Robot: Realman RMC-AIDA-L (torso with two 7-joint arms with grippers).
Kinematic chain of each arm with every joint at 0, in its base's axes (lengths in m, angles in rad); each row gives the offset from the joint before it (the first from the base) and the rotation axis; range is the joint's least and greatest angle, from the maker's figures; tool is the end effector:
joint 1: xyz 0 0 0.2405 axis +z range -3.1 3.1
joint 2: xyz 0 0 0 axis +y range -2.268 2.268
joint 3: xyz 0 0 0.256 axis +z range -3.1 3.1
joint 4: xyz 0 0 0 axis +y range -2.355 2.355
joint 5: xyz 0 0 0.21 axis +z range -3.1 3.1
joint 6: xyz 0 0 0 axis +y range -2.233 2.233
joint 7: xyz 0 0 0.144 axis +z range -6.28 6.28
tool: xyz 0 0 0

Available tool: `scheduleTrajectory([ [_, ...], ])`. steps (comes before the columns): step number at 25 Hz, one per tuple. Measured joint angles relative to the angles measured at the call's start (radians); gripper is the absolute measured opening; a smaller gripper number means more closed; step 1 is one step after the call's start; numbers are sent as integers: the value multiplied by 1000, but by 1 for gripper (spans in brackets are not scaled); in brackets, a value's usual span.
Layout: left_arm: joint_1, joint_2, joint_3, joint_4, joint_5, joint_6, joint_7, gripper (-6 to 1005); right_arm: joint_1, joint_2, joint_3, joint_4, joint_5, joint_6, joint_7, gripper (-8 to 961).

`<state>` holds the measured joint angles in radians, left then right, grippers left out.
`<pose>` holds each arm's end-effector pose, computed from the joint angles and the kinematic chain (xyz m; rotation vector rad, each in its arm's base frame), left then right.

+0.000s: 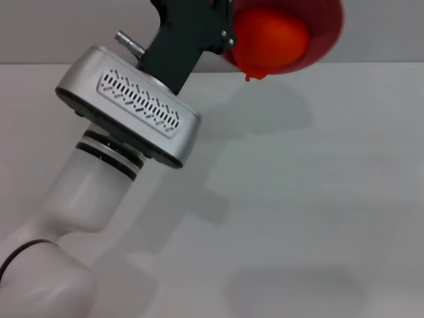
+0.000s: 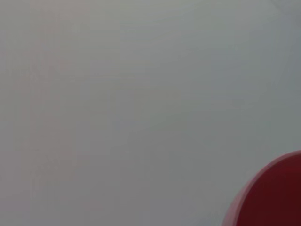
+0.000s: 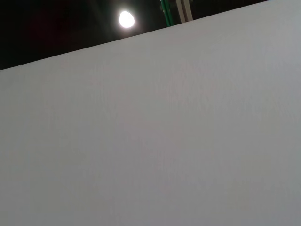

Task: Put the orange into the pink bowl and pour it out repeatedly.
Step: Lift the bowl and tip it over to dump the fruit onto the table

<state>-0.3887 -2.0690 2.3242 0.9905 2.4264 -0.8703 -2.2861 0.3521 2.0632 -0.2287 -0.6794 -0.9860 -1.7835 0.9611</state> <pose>-0.1181 0.3373 -0.0613 -1.7178 0.3063 -0.6437 0.2971 0.2728 0.2018 -1.3497 -0.0588 1.2756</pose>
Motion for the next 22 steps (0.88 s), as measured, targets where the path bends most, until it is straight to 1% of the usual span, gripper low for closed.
scheduleTrajectory([
  [8, -5, 0, 6, -3, 1, -7, 0, 42, 12, -2, -7, 8, -4, 2, 0, 490],
  [10, -18, -1, 7, -21, 2, -24, 0, 42, 14, -4, -7, 20, -10, 3, -3, 490],
  [12, -18, -1, 7, -21, 2, -24, 0, 42, 15, -5, -6, 24, -11, 3, -4, 490],
  [13, -21, -1, 10, -31, 2, -41, 1, 42, 16, -5, -6, 27, -11, 3, -4, 490],
  [14, -25, -2, 14, -45, 2, -86, 1, 42, 16, -5, -6, 28, -11, 3, -5, 490],
  [17, -20, -3, 27, -49, 1, -130, 5, 42, 16, -5, -6, 29, -12, 3, -5, 490],
  [22, -11, -2, 48, -49, 2, -164, 30, 42, 18, -5, -6, 29, -16, 8, -6, 490],
])
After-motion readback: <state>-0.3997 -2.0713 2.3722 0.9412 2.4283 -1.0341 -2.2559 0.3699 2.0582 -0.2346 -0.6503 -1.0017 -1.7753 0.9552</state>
